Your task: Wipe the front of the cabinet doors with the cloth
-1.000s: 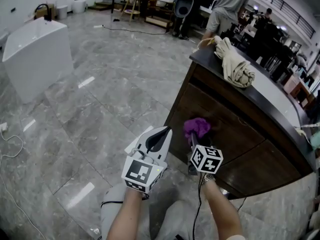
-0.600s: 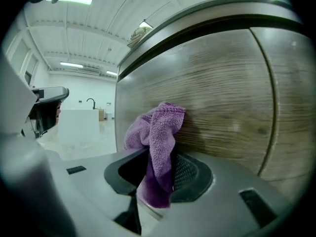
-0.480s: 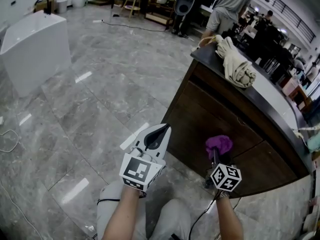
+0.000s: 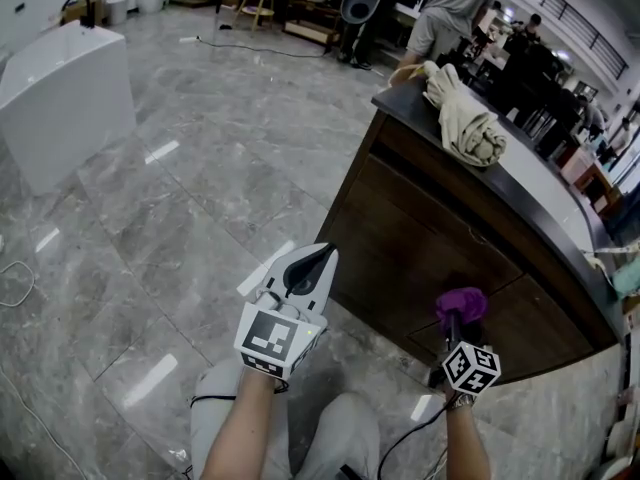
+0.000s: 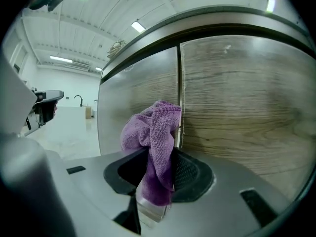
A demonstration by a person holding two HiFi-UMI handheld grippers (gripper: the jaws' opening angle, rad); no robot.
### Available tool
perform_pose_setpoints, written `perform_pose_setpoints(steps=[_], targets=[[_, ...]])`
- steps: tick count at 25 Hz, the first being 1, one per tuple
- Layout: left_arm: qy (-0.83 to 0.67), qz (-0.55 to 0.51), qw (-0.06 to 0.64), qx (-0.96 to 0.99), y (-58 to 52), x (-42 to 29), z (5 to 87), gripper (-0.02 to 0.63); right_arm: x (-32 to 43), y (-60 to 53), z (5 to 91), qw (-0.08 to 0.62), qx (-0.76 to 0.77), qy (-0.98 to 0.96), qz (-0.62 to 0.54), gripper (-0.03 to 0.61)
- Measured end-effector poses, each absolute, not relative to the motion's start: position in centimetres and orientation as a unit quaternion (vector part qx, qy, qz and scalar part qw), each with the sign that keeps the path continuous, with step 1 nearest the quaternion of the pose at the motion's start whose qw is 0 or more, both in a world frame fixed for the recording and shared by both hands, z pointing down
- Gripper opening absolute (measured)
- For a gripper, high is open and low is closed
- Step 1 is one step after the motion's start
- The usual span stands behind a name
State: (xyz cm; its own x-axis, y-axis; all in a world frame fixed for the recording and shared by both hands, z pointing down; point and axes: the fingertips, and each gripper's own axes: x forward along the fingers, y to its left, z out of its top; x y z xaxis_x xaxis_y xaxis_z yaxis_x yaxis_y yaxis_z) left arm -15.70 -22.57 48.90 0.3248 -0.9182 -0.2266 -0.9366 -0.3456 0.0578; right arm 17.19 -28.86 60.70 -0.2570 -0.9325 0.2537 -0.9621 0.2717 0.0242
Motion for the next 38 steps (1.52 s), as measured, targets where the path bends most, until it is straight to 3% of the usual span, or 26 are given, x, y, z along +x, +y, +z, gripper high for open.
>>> perform_pose_setpoints(steps=[7,14,26,33,38], targets=[[0.575,0.118,0.040,-0.809,-22.4,-16.1,48.8,0.003,17.0,-28.0,61.3,0.072,0.623,-0.775,0.078,0.127],[0.580,0.114,0.035,-0.806,-22.3,-16.3,49.1,0.003,1.6,-26.1,65.4,0.139,0.494,-0.858,0.029,0.124],[0.584,0.112,0.035,-0.803,-21.7,-16.9,48.8,0.003,-13.9,-31.3,69.0,0.144,0.429,-0.887,0.094,0.124],[0.583,0.101,0.033,-0.806,-21.9,-16.8,49.4,0.003,-15.6,-35.2,71.4,0.189,0.458,-0.858,0.136,0.124],[0.582,0.094,0.035,-0.807,-22.2,-16.9,49.8,0.003,-13.7,-36.1,71.5,0.179,0.466,-0.854,0.147,0.126]])
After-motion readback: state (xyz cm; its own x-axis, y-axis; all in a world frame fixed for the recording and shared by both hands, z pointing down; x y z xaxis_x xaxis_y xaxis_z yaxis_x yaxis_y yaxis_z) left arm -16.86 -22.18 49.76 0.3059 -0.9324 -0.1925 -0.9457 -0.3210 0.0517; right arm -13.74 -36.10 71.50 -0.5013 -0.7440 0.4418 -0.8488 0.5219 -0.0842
